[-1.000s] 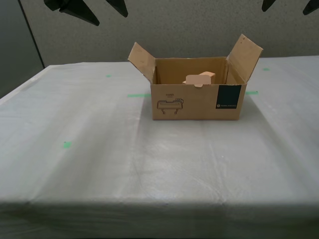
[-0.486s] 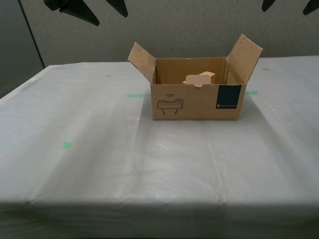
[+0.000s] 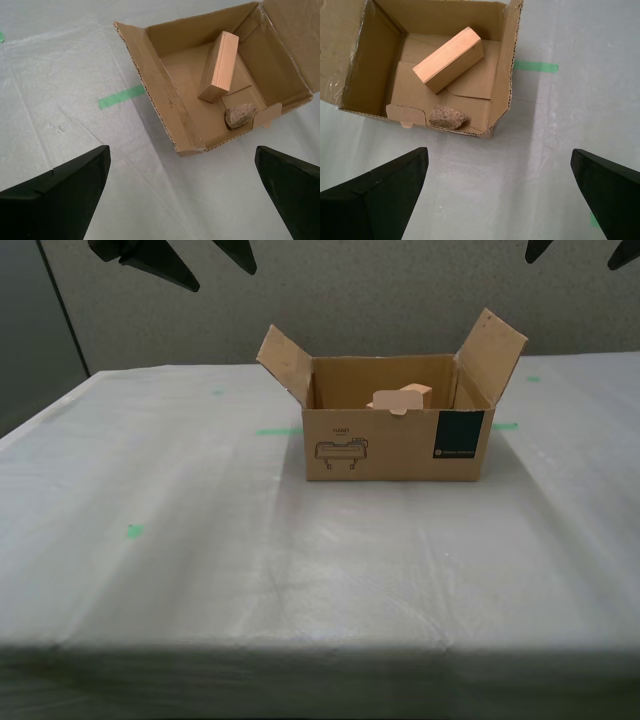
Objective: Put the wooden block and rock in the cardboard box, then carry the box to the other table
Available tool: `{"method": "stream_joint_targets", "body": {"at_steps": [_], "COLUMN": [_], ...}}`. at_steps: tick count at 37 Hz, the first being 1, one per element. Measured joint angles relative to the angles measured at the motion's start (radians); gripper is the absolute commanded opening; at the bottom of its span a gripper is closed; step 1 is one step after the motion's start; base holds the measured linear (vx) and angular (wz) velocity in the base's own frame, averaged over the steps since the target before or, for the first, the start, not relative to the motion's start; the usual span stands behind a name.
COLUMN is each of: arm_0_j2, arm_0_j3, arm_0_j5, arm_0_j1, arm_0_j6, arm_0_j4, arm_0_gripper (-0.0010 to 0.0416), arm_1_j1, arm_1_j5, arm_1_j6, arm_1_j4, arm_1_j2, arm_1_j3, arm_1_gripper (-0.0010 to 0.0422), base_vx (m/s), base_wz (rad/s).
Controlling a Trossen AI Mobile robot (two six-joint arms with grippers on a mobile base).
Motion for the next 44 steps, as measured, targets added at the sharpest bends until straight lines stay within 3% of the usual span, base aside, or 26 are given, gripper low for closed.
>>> {"method": "stream_joint_targets", "body": {"at_steps": [44], "arm_0_j2": [0.0], "arm_0_j3": [0.0], "arm_0_j5": [0.0], "arm_0_j1": [0.001], "arm_0_j6": [0.0], "arm_0_j4": [0.0], "arm_0_gripper": [0.0399], "arm_1_j1": [0.0], "arm_1_j5": [0.0], "arm_1_j6": [0.0], "arm_1_j4": [0.0], "arm_1_j2": [0.0], "arm_1_j3": [0.0], "arm_1_gripper": [0.0396], "base_vx": [0.0], "base_wz": [0.0]}}
